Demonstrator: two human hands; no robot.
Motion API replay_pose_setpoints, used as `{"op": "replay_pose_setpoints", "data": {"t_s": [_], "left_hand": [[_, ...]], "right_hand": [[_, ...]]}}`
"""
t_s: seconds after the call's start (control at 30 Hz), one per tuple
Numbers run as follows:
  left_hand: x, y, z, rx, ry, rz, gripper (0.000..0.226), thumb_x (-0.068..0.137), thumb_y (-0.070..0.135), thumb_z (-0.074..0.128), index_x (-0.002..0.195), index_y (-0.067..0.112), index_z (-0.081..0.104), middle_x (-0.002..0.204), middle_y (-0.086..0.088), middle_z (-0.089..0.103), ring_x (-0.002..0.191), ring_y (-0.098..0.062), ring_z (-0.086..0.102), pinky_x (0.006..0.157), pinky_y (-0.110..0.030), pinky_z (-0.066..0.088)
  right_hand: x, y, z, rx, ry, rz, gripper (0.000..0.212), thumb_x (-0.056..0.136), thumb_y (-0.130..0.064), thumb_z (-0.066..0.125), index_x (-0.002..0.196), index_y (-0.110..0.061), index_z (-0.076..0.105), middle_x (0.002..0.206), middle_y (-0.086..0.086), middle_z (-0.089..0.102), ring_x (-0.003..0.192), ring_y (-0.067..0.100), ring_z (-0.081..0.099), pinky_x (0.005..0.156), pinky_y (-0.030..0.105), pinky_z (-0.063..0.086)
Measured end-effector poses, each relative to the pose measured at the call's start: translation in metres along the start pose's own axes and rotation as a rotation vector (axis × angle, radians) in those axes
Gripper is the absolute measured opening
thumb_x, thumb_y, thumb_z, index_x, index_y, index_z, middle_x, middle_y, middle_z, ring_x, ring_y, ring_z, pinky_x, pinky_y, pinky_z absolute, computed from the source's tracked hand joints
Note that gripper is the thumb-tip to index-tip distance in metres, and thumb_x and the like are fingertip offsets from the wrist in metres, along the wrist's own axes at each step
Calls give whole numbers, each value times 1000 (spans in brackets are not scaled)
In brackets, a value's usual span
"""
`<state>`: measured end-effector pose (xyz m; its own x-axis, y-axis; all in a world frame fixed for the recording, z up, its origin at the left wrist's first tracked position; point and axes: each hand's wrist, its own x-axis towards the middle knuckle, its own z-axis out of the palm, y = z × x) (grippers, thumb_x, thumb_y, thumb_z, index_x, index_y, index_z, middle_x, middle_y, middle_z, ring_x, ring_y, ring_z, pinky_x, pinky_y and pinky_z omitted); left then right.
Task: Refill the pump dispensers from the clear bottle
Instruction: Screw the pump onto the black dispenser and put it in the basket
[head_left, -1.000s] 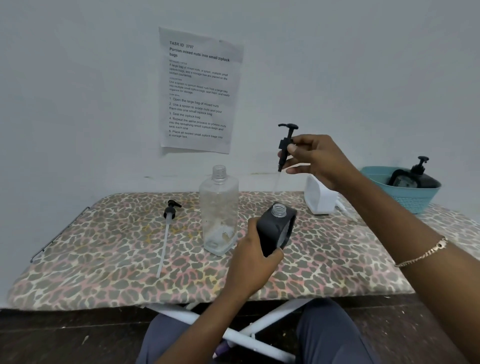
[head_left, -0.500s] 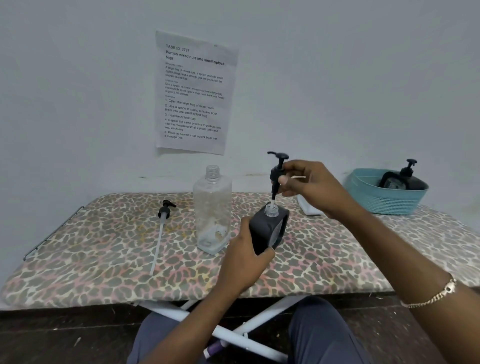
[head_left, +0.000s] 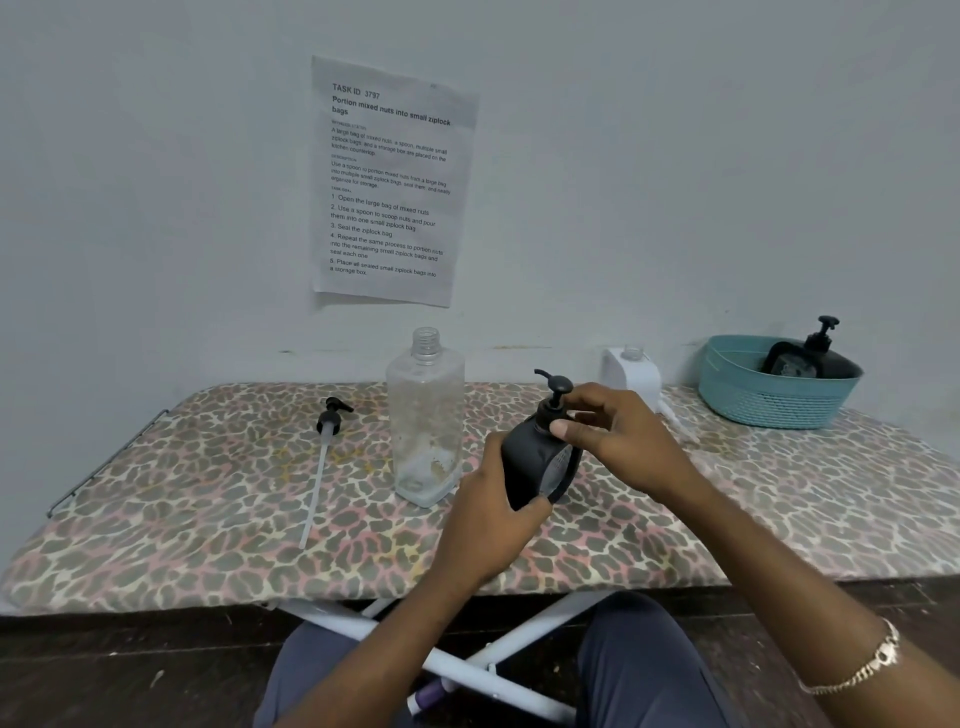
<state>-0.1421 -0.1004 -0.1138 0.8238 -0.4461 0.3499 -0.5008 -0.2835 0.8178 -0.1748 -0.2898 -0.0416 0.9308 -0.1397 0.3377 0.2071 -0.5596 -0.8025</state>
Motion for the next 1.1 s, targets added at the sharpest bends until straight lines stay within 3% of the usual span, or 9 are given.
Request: {"op": "replay_pose_setpoints", "data": {"t_s": [0.23, 0.33, 0.43, 0.57, 0.7, 0.83, 0.9, 1.0, 1.1], "left_hand": [[0, 1, -1, 5, -30, 16, 53, 89, 28, 73, 128, 44, 41, 96, 9, 70, 80, -8, 69, 66, -32, 56], [0, 1, -1, -6, -27, 15, 51, 89, 29, 73, 125, 46, 41, 93, 8, 70, 79, -10, 68, 66, -34, 55], [0, 0, -1, -13, -31, 10, 49, 89, 30, 73, 124, 45, 42, 93, 9, 71, 78, -7, 69, 66, -33, 57], [2, 0, 0, -11, -28, 16, 48, 88, 29, 74, 122, 42, 43, 93, 13, 70, 80, -4, 69, 65, -27, 56], [2, 0, 0, -5, -34, 22, 47, 89, 29, 73, 124, 38, 44, 95, 9, 70, 80, -7, 69, 67, -34, 56], [1, -1, 0, 6, -33, 35, 48, 89, 29, 73, 125, 40, 44, 93, 7, 68, 77, -10, 67, 65, -35, 55], [1, -1, 0, 0, -31, 25, 49, 89, 30, 73, 126, 41, 43, 95, 8, 68, 79, -8, 67, 65, -32, 55], [2, -2, 0, -9, -33, 8, 51, 89, 31, 73, 127, 42, 42, 98, 11, 69, 83, -4, 68, 69, -31, 57], [2, -1, -1, 4, -39, 10, 51, 89, 29, 73, 128, 41, 41, 101, 14, 69, 84, 0, 68, 66, -23, 56]], "right_hand": [[-4, 4, 3, 8, 88, 61, 27, 79, -41, 88, 96, -30, 70, 105, -14, 74, 102, 2, 70, 86, 27, 52], [-6, 3, 1, 37, 8, 72, 40, 80, -45, 87, 115, -39, 68, 120, -17, 72, 115, 4, 67, 98, 32, 51], [-5, 1, -4, 188, -107, 21, 44, 92, -19, 76, 132, -33, 67, 134, -14, 69, 130, 7, 61, 115, 42, 44], [-6, 3, -4, 312, -96, 13, 38, 94, 6, 67, 126, -14, 74, 129, -3, 73, 127, 13, 65, 115, 46, 46], [-6, 2, 3, 262, 25, 53, 30, 84, -12, 85, 111, -22, 77, 116, -9, 76, 115, 10, 70, 111, 48, 49], [-9, -8, 16, 42, 125, 68, 41, 78, -43, 89, 103, -27, 61, 100, -12, 70, 98, 7, 69, 88, 36, 57], [-8, -7, 17, 50, 105, 78, 43, 79, -48, 87, 109, -31, 62, 107, -15, 71, 104, 4, 68, 92, 36, 56], [-5, -5, 11, 205, -3, 66, 41, 86, -27, 80, 125, -32, 67, 124, -14, 72, 123, 6, 64, 110, 43, 48], [-3, -3, 1, 348, -89, 31, 38, 93, 4, 66, 125, -14, 72, 126, -1, 75, 126, 14, 65, 111, 42, 48]]}}
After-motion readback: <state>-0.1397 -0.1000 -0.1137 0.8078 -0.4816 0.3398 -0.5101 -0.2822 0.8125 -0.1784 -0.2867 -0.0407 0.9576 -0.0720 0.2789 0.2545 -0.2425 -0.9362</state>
